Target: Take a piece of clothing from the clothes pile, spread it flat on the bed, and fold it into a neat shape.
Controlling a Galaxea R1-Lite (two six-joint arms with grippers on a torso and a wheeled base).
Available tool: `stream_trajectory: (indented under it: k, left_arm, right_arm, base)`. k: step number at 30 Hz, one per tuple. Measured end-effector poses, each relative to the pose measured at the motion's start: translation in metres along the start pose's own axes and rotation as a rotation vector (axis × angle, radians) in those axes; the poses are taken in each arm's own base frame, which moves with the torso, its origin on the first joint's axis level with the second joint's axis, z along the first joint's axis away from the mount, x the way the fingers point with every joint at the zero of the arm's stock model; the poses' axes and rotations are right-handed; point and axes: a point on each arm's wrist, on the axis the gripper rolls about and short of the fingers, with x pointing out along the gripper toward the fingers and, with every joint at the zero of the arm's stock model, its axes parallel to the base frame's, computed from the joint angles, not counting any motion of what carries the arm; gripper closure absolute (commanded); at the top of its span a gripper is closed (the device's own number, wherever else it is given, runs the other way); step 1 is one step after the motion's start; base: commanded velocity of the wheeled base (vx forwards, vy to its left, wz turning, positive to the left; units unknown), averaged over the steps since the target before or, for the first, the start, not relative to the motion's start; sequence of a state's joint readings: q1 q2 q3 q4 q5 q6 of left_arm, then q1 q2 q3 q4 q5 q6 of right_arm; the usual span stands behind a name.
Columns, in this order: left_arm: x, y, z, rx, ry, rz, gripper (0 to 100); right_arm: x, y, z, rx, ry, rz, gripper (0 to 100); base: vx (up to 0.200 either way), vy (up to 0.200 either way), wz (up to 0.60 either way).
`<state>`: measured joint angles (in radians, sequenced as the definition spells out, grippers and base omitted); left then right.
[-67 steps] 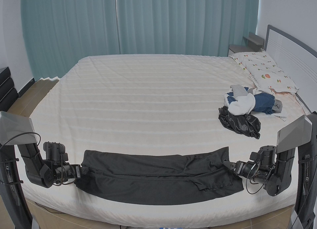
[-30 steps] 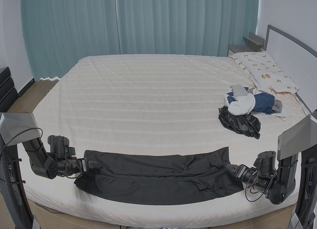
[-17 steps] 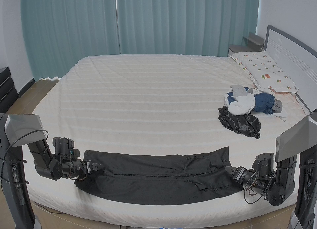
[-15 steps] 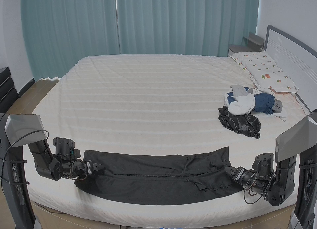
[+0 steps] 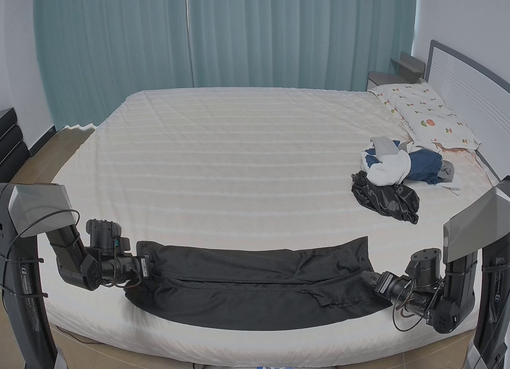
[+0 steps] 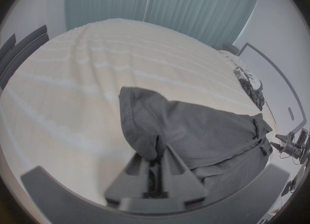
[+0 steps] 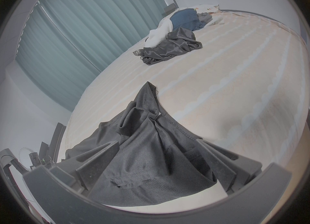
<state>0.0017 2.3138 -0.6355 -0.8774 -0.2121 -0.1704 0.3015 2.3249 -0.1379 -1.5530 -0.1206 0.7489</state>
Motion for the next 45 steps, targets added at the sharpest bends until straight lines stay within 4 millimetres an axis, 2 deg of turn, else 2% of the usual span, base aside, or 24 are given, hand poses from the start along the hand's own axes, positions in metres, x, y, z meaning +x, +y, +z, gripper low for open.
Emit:
stream_trajectory:
  k: [12, 29, 36, 42, 45]
  left_arm:
    - [-0.007, 0.004, -0.003, -0.008, -0.008, 0.022, 100]
    - [-0.036, 0.029, 0.005, -0.027, -0.037, 0.09, 100]
    - [-0.041, 0.031, 0.006, -0.035, -0.031, 0.098, 100]
    - [-0.041, 0.03, 0.005, -0.036, -0.027, 0.094, 100]
    - [-0.041, 0.03, 0.005, -0.034, -0.032, 0.093, 100]
  right_arm:
    - [-0.004, 0.0, -0.001, -0.002, 0.006, -0.002, 0]
    - [-0.008, 0.0, -0.001, -0.005, 0.011, 0.0, 0]
    - [-0.008, 0.0, -0.001, -0.005, 0.01, 0.001, 0]
    - [-0.008, 0.001, -0.001, -0.006, 0.009, 0.003, 0]
    - [-0.008, 0.001, -0.002, -0.008, 0.01, 0.003, 0]
  base:
    - [0.0, 0.0, 0.0]
    - [0.0, 0.0, 0.0]
    - [0.0, 0.0, 0.0]
    - [-0.2, 0.0, 0.0]
    - [0.0, 0.0, 0.0]
